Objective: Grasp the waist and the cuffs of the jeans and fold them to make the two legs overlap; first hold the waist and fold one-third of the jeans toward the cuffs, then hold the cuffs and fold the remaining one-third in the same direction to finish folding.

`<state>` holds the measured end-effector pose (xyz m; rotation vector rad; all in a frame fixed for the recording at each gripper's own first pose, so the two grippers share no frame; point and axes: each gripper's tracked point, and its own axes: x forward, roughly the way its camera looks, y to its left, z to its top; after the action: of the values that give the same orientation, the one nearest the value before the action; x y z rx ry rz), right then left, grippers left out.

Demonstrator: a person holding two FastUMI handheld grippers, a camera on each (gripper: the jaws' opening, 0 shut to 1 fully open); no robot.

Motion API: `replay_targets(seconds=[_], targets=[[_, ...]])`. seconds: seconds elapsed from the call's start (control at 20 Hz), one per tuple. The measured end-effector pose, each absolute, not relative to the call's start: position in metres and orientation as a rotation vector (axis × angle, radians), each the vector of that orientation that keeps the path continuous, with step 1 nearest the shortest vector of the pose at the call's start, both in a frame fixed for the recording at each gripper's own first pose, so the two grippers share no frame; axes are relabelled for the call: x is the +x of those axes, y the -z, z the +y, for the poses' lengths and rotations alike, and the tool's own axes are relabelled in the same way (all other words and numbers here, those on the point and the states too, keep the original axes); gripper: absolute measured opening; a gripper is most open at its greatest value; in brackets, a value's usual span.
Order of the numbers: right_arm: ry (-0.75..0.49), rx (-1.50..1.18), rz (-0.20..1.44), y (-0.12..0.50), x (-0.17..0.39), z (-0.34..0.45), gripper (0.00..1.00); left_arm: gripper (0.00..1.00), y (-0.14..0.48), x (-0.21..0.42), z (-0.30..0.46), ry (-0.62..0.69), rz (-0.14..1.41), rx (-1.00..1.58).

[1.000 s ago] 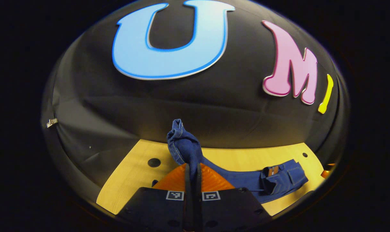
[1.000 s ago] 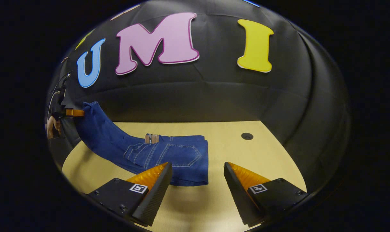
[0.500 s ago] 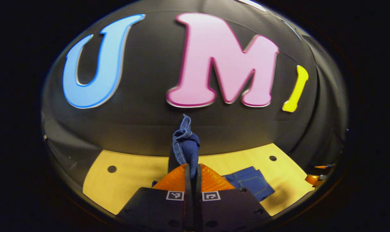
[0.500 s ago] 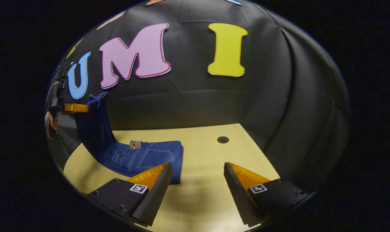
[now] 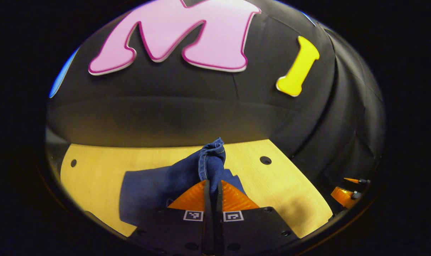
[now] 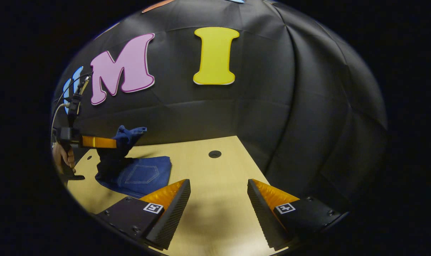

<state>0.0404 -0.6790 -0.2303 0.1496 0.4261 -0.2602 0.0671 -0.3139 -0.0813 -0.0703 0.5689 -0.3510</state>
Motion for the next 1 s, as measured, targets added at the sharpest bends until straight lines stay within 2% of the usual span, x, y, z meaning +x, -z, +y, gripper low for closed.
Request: replay_targets(seconds=[0.2, 0.25, 0.3, 0.35, 0.45, 0.55, 1.0], targets=[[0.282, 0.155, 0.433, 0.238, 0.035, -0.692, 0.98, 0.07, 0.135, 0.059, -0.341, 0.378, 0.68, -0.011], [0.286, 0.156, 0.435, 0.239, 0.03, -0.696, 0.98, 0.08, 0.148, 0.056, -0.345, 0.387, 0.704, 0.0], [0.289, 0.164, 0.439, 0.242, 0.03, -0.698, 0.98, 0.15, 0.158, 0.054, -0.348, 0.393, 0.72, 0.006], [0.287, 0.166, 0.444, 0.244, 0.032, -0.697, 0.99, 0.25, 0.16, 0.051, -0.356, 0.414, 0.725, -0.023], [0.283, 0.164, 0.445, 0.243, 0.033, -0.693, 1.0, 0.62, 0.152, 0.041, -0.367, 0.479, 0.712, -0.095], [0.27, 0.172, 0.443, 0.24, 0.033, -0.684, 1.0, 0.98, 0.145, 0.035, -0.355, 0.473, 0.668, -0.068], [0.164, 0.153, 0.39, 0.181, 0.02, -0.598, 0.99, 0.97, 0.034, -0.03, -0.263, 0.378, 0.401, -0.066]])
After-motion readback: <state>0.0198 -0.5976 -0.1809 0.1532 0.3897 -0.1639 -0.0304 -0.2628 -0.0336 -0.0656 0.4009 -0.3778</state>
